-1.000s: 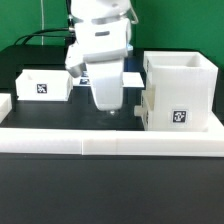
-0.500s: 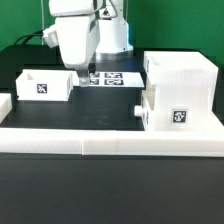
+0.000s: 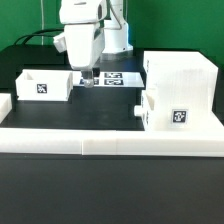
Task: Assemble drawer
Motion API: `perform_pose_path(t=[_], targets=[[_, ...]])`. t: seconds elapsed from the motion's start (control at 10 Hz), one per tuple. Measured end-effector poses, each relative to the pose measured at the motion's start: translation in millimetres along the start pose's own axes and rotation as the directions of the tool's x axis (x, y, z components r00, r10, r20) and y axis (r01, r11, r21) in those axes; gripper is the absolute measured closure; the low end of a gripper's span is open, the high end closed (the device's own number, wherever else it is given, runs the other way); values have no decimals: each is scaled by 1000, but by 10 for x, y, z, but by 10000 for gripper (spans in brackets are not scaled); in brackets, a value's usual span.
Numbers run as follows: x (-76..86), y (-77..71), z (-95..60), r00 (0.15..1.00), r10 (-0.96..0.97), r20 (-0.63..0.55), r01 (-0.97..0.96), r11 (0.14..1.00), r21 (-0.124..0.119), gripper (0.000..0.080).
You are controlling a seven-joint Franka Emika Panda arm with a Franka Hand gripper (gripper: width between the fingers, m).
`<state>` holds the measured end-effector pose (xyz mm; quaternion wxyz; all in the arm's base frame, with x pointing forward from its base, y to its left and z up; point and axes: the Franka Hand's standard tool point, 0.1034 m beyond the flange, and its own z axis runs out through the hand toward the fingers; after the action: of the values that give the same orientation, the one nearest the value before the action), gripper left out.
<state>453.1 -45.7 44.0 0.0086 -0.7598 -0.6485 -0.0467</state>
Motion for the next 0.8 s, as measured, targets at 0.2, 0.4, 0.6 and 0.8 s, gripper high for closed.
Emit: perform_pose_path(t=[0.2,0.4,0.6,0.8], targets=[[-2,-16,14,1000,13,1,-13,1000,4,151],[-210,-32,-11,984,179,6,-179,983,-33,151],[-405,-253,-57,930,367,7,-366,927,-82,151],[-563,-386,-51,847,532,-1,-530,843,-92,151]])
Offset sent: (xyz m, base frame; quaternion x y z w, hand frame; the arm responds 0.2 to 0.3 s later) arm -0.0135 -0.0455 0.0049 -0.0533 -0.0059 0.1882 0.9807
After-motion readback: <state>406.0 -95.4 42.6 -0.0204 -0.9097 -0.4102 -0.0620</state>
